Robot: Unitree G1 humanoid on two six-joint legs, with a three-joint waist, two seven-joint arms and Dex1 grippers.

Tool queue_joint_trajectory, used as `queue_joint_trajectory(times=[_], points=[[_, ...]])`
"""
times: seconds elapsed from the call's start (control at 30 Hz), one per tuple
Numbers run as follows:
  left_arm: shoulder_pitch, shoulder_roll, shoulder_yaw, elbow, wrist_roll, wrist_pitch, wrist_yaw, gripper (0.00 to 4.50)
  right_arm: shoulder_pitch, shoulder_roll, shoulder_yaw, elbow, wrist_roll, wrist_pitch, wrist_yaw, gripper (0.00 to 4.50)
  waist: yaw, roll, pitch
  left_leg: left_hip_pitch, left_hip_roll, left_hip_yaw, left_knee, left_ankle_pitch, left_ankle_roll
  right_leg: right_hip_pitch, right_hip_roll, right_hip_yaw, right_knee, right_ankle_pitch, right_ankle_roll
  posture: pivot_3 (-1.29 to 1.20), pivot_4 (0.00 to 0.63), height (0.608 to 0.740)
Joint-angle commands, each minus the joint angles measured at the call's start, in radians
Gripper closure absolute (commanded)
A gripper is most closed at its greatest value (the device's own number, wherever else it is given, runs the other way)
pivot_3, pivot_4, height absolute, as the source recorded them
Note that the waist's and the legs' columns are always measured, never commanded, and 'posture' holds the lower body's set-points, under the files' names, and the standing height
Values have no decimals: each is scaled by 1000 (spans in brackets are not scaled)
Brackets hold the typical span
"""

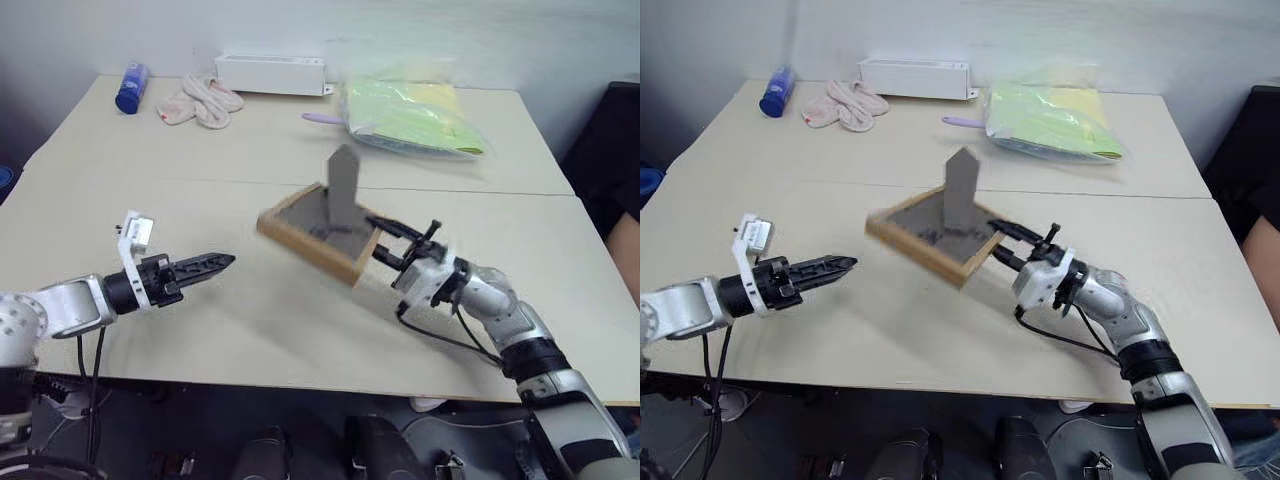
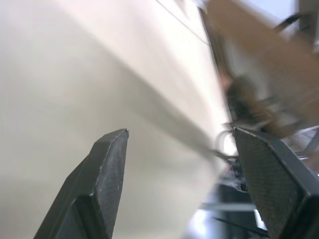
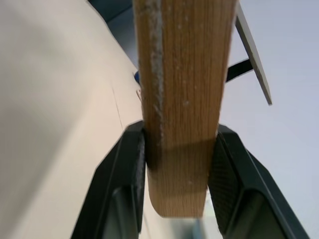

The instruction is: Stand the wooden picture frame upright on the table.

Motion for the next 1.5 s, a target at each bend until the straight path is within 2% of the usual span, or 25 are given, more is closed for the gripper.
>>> queue_joint_trajectory(times=[0.03, 0.13, 0.17, 0.27, 0.6, 0.77, 0.87, 0.93, 0.97, 1.17, 1.2, 1.33, 1.37, 1.43, 1.5], points=[[20, -26, -54, -94, 342, -382, -254, 642, 67, 22, -46, -184, 435, 374, 170, 3228, 2, 0, 0, 0, 0, 0, 0, 0, 0, 0, 0, 0, 0, 0, 0, 0, 150, 740], [2, -85, -84, -85, 481, -536, -335, 0, 116, 31, -85, -278, 658, 717, 213, 3236, 1, 2, 1, 0, 0, 0, 0, 0, 1, 0, -1, 0, 0, 0, 0, 0, 150, 740], [-6, -101, -91, -83, 511, -559, -349, 0, 127, 31, -97, -299, 708, 814, 218, 3236, 0, 2, 1, 0, 0, 0, 0, -1, 1, 0, -2, 0, 0, 0, 0, 0, 150, 740], [-9, -137, -100, -100, 555, -582, -375, 0, 130, 68, -168, -292, 786, 948, 189, 3237, -5, 3, 1, 0, 1, 0, -2, -1, 2, -1, -2, 0, 0, 0, 0, 0, 150, 740], [-24, -201, -43, -127, 544, -507, -355, 0, 145, 148, -230, -69, 687, 1087, 223, 3245, -3, 3, 1, 1, 0, 1, -9, 1, 3, -2, -2, 1, 1, 0, 1, 0, 150, 740], [-23, -205, -29, -140, 558, -491, -362, 0, 156, 151, -232, -58, 614, 1097, 207, 3245, -3, 1, 0, 5, 0, 1, -10, 1, 3, 2, -2, 1, 1, 0, 1, 0, 150, 740], [-15, -206, -26, -146, 564, -487, -366, 0, 155, 164, -269, -86, 634, 1131, 188, 3245, -3, -1, -1, 6, 0, 1, -11, 1, 3, 3, -2, 1, 0, 0, 1, 0, 150, 740], [-7, -205, -28, -149, 570, -485, -371, 0, 156, 157, -274, -114, 619, 1127, 196, 2518, -3, -1, -1, 6, 0, 1, -11, 1, 3, 3, -2, 1, 0, 0, 1, 0, 150, 740], [-2, -204, -29, -152, 572, -484, -373, 0, 160, 147, -268, -132, 611, 1132, 212, 2337, -3, -1, -1, 6, 0, 1, -11, 1, 3, 3, -2, 1, 0, 0, 1, 0, 150, 740], [37, -191, -18, -127, 618, -514, -397, 0, 198, 78, -284, -224, 551, 1106, 271, 225, -1, 0, -1, 4, 0, 1, -13, 0, 3, 1, -2, 1, -1, 0, 1, 0, 150, 740], [45, -189, -16, -122, 628, -522, -402, 0, 207, 65, -286, -239, 548, 1111, 284, 15, 0, 0, -1, 3, 0, 1, -13, 0, 3, 1, -2, 1, -1, 0, 1, 0, 150, 740], [132, -172, 11, -58, 709, -614, -433, 0, 307, -51, -317, -341, 526, 1060, 396, 15, -1, 1, 0, 3, -1, 1, -14, 0, 3, 0, -2, 1, -7, 0, 1, 0, 150, 740], [155, -169, 16, -42, 734, -651, -444, 0, 337, -74, -333, -360, 508, 993, 428, 15, 0, 2, 0, 3, 0, 1, -15, 0, 3, 0, -2, 1, -7, 0, 1, 0, 150, 740], [214, -160, 31, -20, 826, -752, -417, 0, 437, -149, -366, -387, 441, 733, 573, 15, 0, 2, 0, 3, 0, 1, -16, 0, 3, 0, -2, 1, -8, 0, 1, 0, 150, 740], [252, -163, 47, -4, 869, -838, -422, 0, 500, -193, -375, -398, 422, 612, 669, 15, 0, 2, 1, 3, 0, 2, -16, 0, 3, 0, -2, 1, -9, 0, 1, 0, 150, 740]])
